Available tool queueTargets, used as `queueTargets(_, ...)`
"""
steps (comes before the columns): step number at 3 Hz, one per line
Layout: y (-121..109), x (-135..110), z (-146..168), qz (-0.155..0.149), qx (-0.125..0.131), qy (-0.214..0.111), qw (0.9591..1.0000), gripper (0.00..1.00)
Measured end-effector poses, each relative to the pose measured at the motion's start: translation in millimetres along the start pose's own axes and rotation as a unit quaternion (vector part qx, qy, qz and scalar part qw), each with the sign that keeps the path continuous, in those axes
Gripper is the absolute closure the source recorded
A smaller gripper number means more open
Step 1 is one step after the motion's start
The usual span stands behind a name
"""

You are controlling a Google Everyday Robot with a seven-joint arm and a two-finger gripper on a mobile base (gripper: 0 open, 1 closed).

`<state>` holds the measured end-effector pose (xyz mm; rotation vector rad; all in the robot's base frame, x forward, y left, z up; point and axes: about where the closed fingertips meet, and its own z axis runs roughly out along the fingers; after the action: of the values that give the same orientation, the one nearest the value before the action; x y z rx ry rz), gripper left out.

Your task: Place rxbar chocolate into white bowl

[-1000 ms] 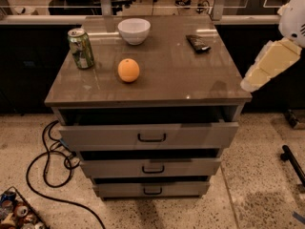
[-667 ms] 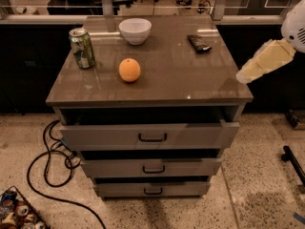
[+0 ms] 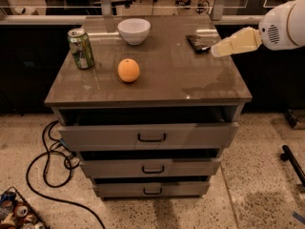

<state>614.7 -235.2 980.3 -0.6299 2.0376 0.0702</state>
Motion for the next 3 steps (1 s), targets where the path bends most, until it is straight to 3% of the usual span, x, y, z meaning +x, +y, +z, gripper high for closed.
queueTargets(1, 0, 0, 0, 0.000, 0.000, 0.000, 1.0000, 0.00)
queueTargets(2, -5, -4, 29, 0.017, 0.008, -0.007, 0.9998, 0.00)
queueTargets(3, -17, -15, 89, 0.052, 0.015, -0.035, 0.9979, 0.00)
